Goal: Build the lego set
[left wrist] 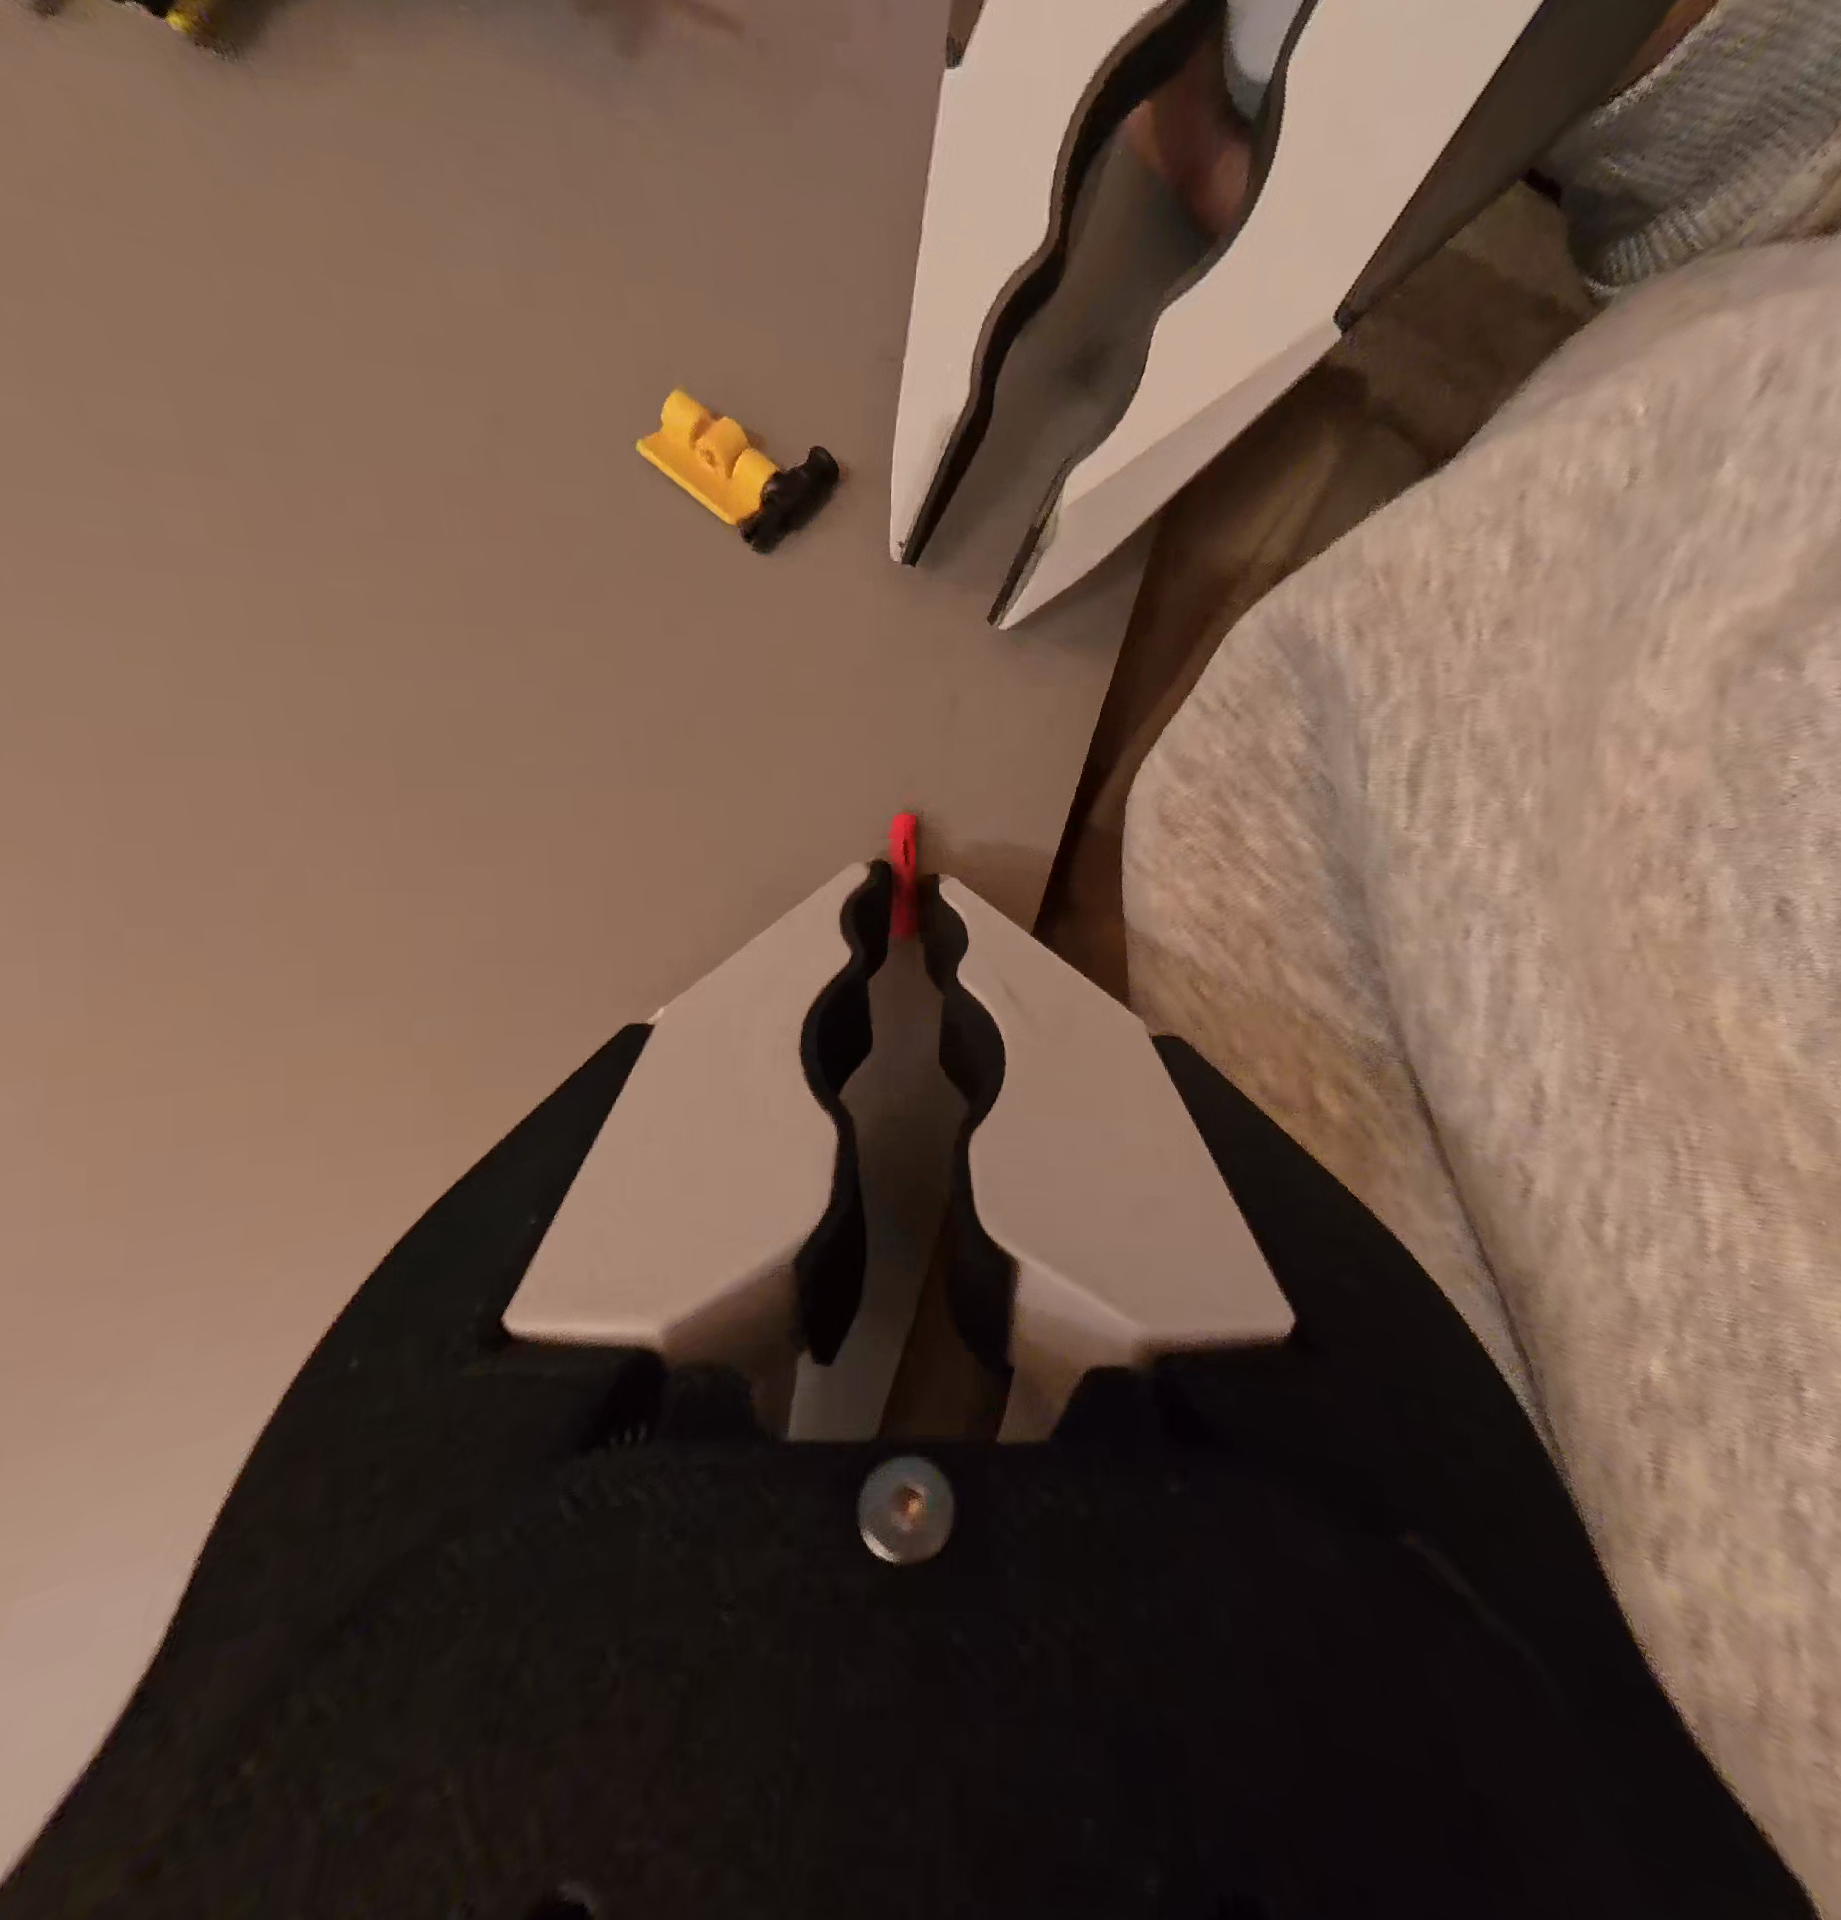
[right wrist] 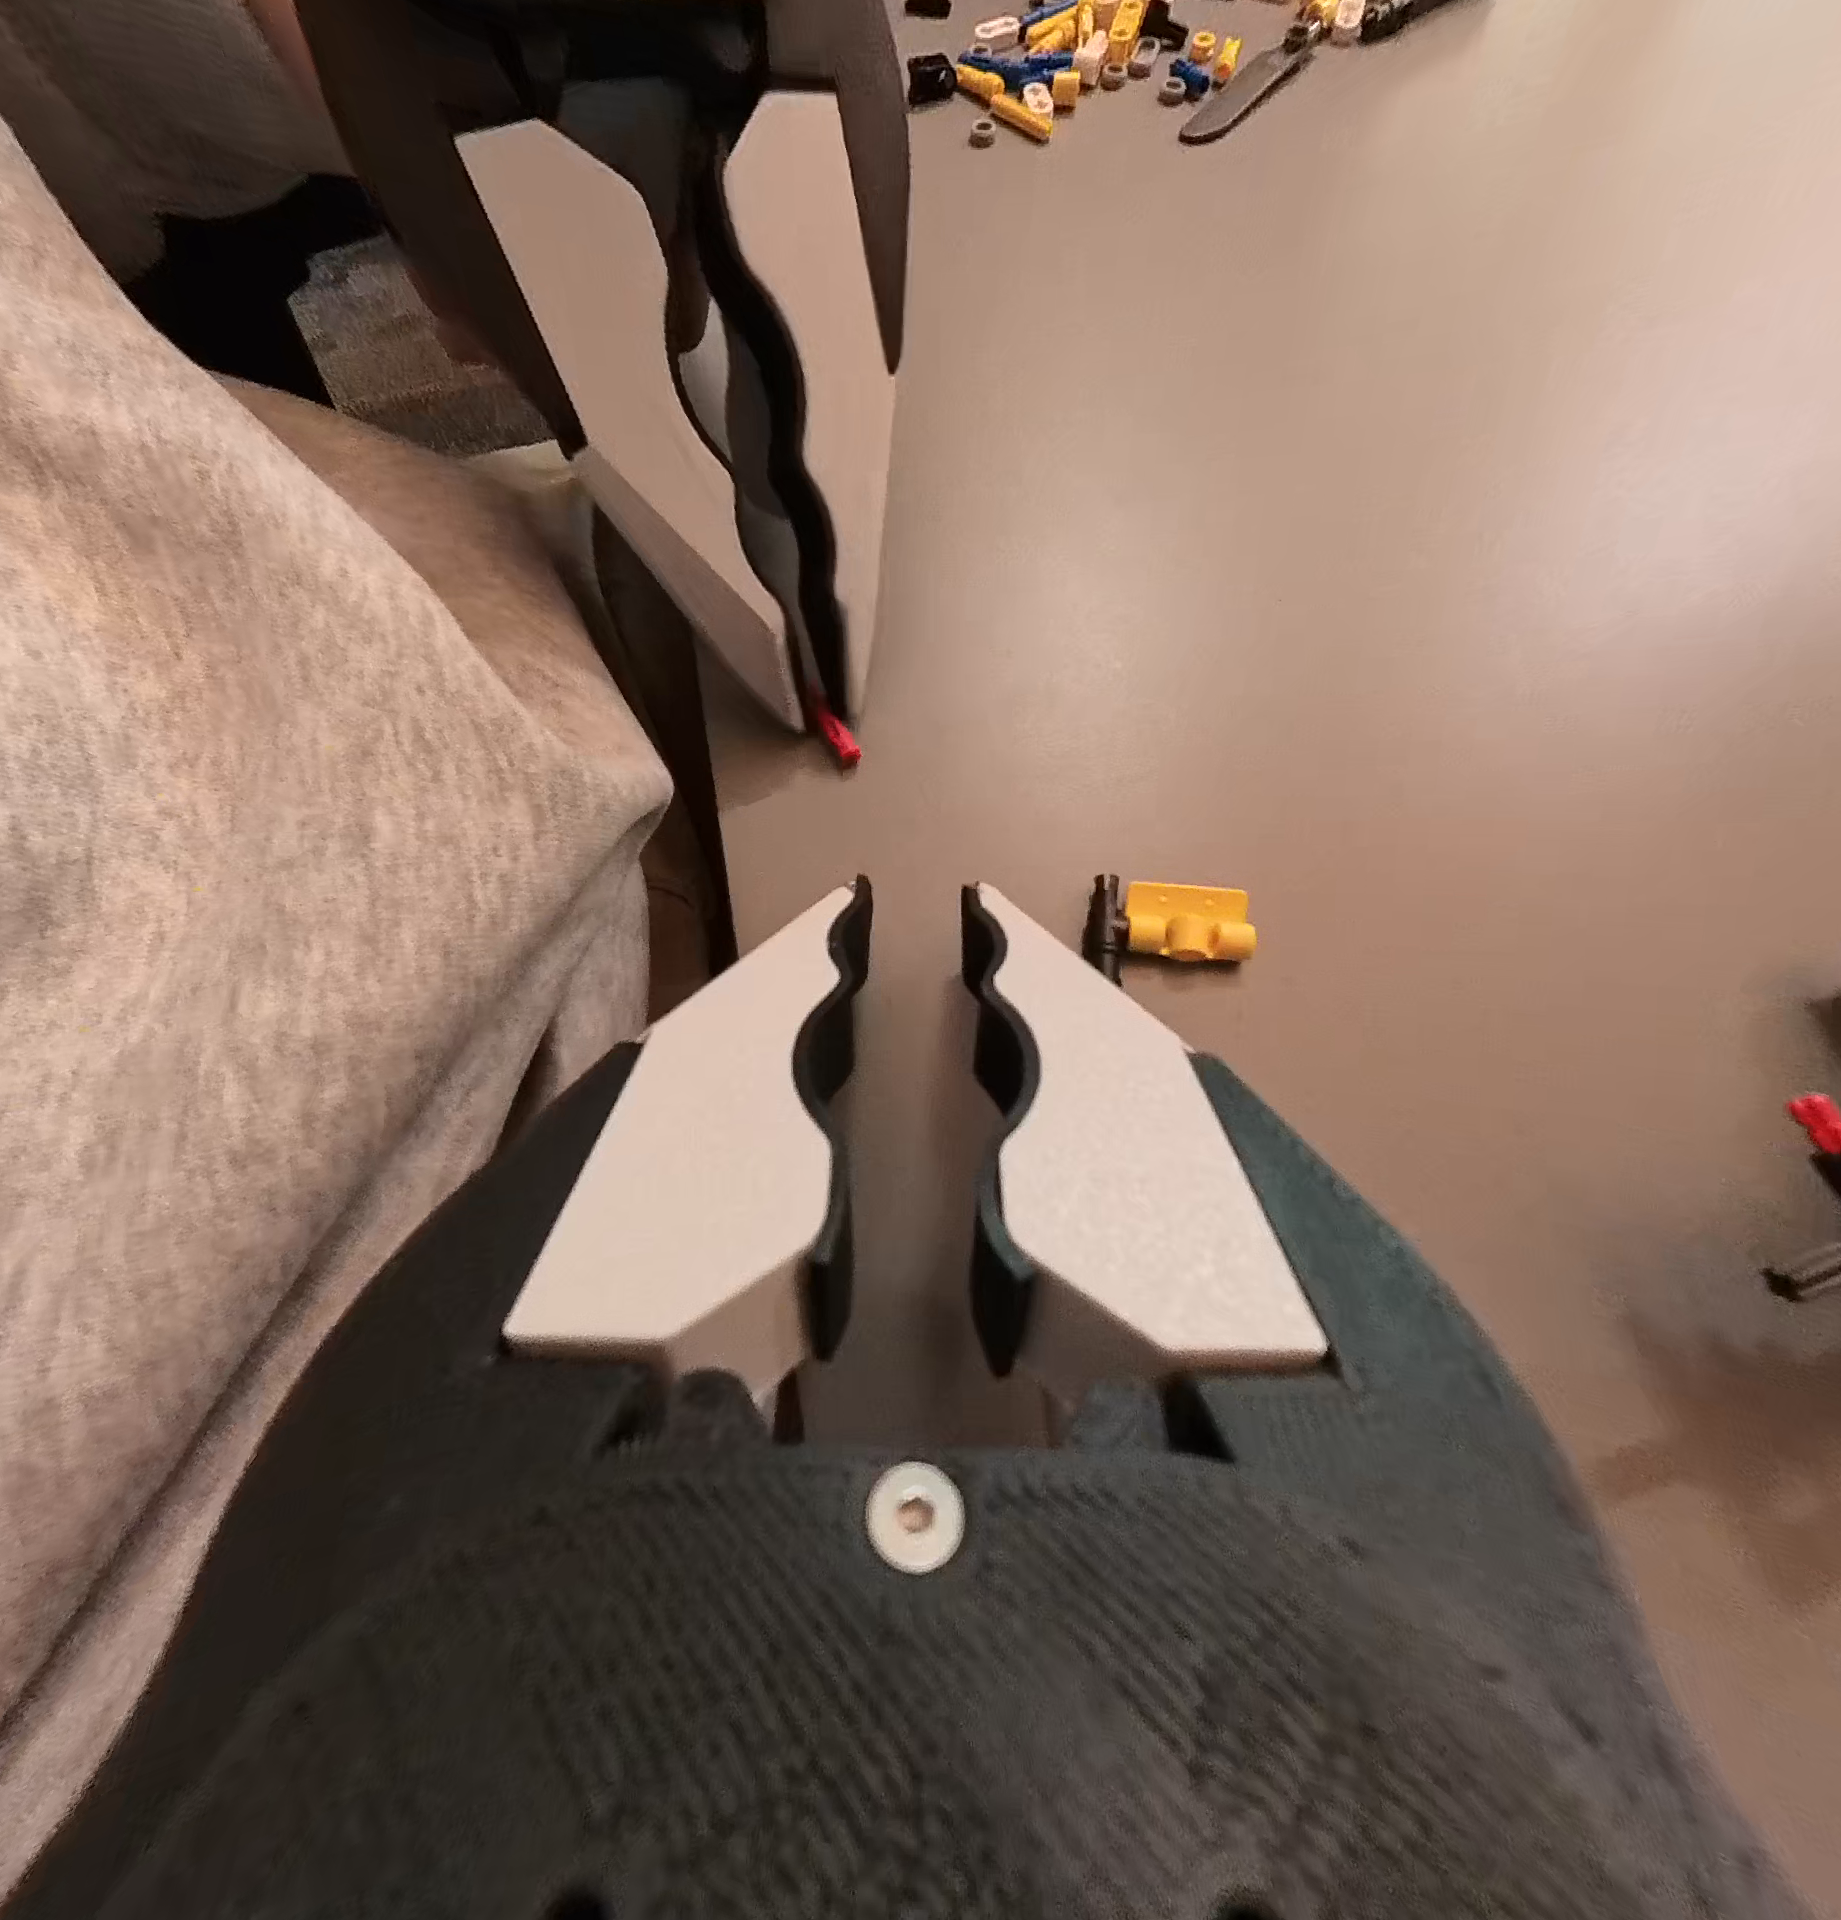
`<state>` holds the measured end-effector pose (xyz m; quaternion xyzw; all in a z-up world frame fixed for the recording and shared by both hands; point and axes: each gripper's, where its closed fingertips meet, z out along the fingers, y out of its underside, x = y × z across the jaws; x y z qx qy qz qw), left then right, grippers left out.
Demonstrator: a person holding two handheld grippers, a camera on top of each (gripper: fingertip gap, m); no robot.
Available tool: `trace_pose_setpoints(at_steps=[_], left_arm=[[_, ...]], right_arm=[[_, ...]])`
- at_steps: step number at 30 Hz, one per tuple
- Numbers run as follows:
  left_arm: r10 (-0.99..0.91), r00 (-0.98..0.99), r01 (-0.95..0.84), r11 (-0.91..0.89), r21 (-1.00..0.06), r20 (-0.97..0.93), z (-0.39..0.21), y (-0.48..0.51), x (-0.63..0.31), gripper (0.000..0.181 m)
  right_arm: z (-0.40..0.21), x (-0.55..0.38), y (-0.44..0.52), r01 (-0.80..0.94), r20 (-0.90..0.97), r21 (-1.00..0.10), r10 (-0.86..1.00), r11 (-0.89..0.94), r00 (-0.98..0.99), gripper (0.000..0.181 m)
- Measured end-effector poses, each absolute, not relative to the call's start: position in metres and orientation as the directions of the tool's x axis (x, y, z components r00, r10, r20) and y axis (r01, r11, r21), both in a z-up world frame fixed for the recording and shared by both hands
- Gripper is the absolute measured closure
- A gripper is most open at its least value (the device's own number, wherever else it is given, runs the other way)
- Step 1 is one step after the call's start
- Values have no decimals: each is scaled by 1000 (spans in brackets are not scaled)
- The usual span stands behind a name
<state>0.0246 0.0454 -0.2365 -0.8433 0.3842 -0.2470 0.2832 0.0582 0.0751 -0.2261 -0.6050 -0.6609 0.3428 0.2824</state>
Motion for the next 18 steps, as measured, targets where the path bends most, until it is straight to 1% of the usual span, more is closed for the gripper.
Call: trace_pose_setpoints(at_steps=[3, 5, 10, 13, 18], left_arm=[[-784, 581, -489, -551, -677, 218, -236, 46, 26, 179], [-778, 565, -438, -564, -700, 274, -230, 46, 32, 179], [-801, 462, -319, -551, -771, 381, -206, 44, 50, 179], [-809, 412, -282, -551, -786, 419, -197, 41, 55, 179], [-803, 380, -242, -565, -789, 458, -192, 40, 57, 179]], right_arm=[[-224, 57, 73, 596, -43, -802, 993, 33, -113, 165], [-220, 56, 70, 579, -41, -814, 991, 41, -127, 164], [-199, 51, 50, 470, -52, -881, 973, 62, -225, 166], [-188, 50, 43, 413, -57, -909, 964, 58, -260, 168], [-188, 50, 41, 411, -41, -908, 962, 76, -269, 173]])
